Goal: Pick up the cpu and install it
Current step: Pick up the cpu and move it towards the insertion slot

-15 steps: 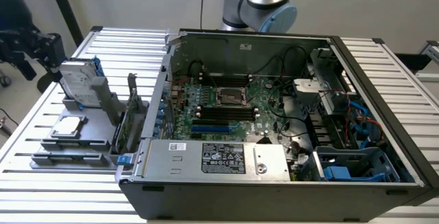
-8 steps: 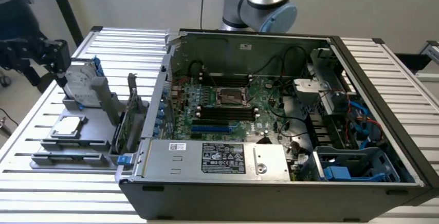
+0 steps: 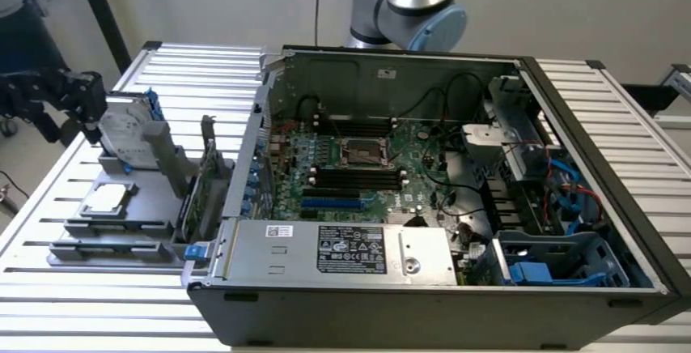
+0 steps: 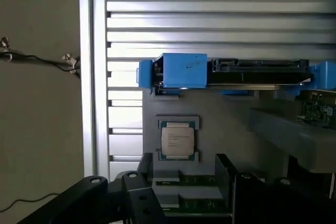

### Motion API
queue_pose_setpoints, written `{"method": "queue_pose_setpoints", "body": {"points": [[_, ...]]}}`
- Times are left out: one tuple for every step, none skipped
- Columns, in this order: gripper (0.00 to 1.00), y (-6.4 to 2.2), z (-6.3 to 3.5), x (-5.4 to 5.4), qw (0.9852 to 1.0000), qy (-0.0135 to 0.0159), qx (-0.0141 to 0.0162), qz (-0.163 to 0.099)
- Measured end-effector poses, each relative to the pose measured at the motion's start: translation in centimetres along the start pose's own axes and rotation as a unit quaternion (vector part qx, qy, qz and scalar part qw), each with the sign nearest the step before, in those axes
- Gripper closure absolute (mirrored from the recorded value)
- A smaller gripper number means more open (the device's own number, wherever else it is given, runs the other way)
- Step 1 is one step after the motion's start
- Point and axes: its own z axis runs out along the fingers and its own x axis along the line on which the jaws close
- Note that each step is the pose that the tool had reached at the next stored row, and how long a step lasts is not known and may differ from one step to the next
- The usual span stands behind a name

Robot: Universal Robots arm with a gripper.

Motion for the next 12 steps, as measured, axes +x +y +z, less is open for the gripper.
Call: {"method": "queue_pose_setpoints", "body": {"points": [[0.41, -0.05, 0.19, 0.1, 1.0, 0.0, -0.0001, 0.0], [0.41, -0.25, 0.36, 0.2, 1.0, 0.0, 0.0, 0.0], [0.41, -0.54, 0.55, 0.2, 1.0, 0.0, 0.0, 0.0], [0.41, -0.88, 0.73, 0.2, 1.0, 0.0, 0.0, 0.0], [0.41, -1.23, 0.91, 0.2, 1.0, -0.0001, 0.0, 0.0], [0.41, -1.6, 1.11, 0.2, 1.0, 0.0, 0.0, 0.0], [0.41, -1.91, 1.28, 0.2, 1.0, 0.0, -0.0001, 0.001], [0.41, -2.19, 1.46, 0.2, 1.0, -0.0001, -0.0002, 0.001], [0.41, -2.44, 1.65, 0.2, 1.0, -0.0001, -0.0004, 0.001], [0.41, -2.6, 1.83, 0.1, 1.0, -0.0001, -0.0007, 0.002], [0.41, -2.75, 2.02, 0.0, 1.0, -0.0001, -0.0011, 0.002], [0.41, -2.85, 2.2, -0.2, 1.0, 0.0, -0.0015, 0.002]]}}
